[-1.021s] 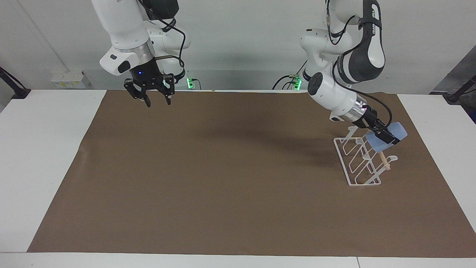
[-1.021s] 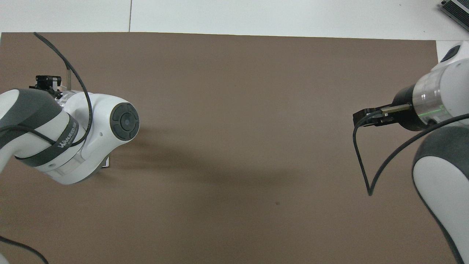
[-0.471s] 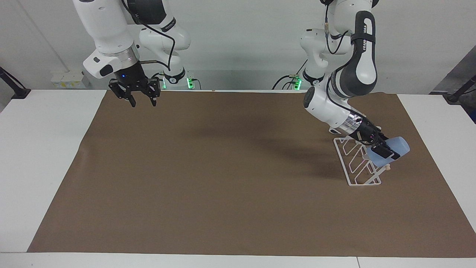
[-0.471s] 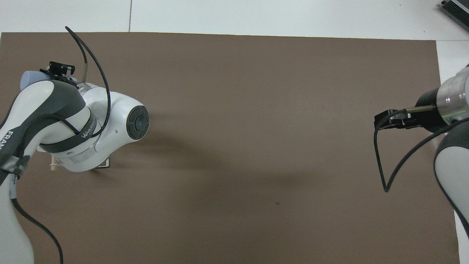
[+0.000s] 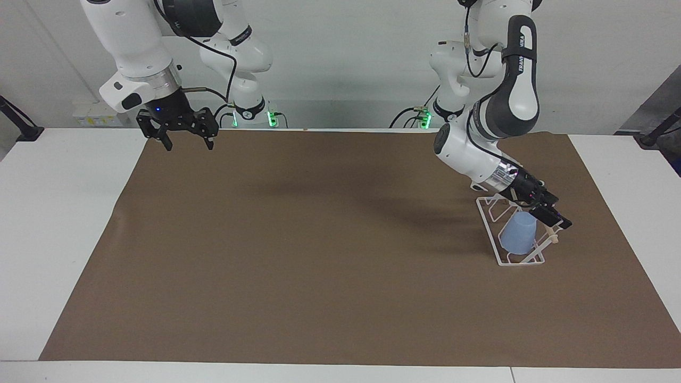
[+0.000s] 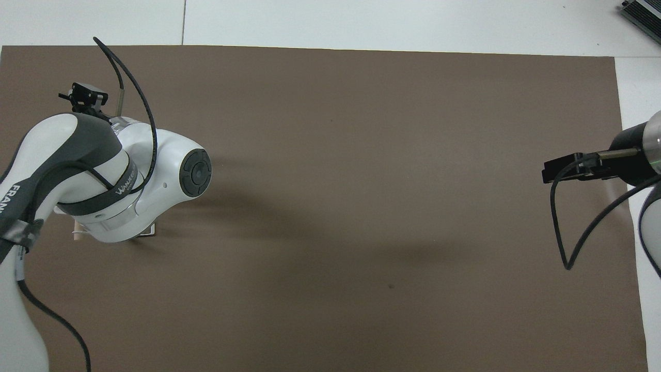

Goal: Hang cup on cup holder
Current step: 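Lower the cup onto a rack peg with the left gripper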

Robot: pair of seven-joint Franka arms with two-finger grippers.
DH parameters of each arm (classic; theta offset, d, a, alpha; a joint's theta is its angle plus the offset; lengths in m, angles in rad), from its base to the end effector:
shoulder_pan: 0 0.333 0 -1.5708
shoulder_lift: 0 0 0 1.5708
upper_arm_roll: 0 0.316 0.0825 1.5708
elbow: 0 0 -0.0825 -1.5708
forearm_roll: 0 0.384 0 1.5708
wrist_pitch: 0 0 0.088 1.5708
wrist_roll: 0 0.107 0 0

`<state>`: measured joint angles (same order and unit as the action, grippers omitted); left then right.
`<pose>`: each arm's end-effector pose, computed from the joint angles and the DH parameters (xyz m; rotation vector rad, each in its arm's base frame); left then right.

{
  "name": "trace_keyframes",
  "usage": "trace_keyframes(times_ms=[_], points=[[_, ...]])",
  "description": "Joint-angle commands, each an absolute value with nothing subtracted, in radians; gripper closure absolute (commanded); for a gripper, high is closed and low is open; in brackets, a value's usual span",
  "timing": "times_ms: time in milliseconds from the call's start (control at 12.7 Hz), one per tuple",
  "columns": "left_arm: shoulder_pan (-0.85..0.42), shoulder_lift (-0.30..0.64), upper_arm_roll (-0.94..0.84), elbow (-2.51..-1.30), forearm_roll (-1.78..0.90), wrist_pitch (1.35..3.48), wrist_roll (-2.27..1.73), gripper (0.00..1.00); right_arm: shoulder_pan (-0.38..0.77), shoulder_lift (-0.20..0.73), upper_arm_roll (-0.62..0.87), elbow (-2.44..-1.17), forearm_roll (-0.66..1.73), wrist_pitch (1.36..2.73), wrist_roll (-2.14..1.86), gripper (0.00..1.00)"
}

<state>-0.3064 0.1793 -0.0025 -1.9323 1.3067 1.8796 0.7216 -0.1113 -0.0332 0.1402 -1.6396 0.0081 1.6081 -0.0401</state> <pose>0.5926 -0.1128 0.4255 -1.3480 1.4527 0.4869 0.5466 0.0179 0.6133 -3.1363 -0.1077 -0.0022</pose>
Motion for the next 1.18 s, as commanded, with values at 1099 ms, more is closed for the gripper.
trace_keyframes(times_ms=[1099], points=[[-0.178, -0.046, 0.026, -1.855, 0.257, 1.651, 0.218, 0.0, -0.133, -0.061, 0.153, -1.671, -0.006, 1.618, -0.083, 0.0]])
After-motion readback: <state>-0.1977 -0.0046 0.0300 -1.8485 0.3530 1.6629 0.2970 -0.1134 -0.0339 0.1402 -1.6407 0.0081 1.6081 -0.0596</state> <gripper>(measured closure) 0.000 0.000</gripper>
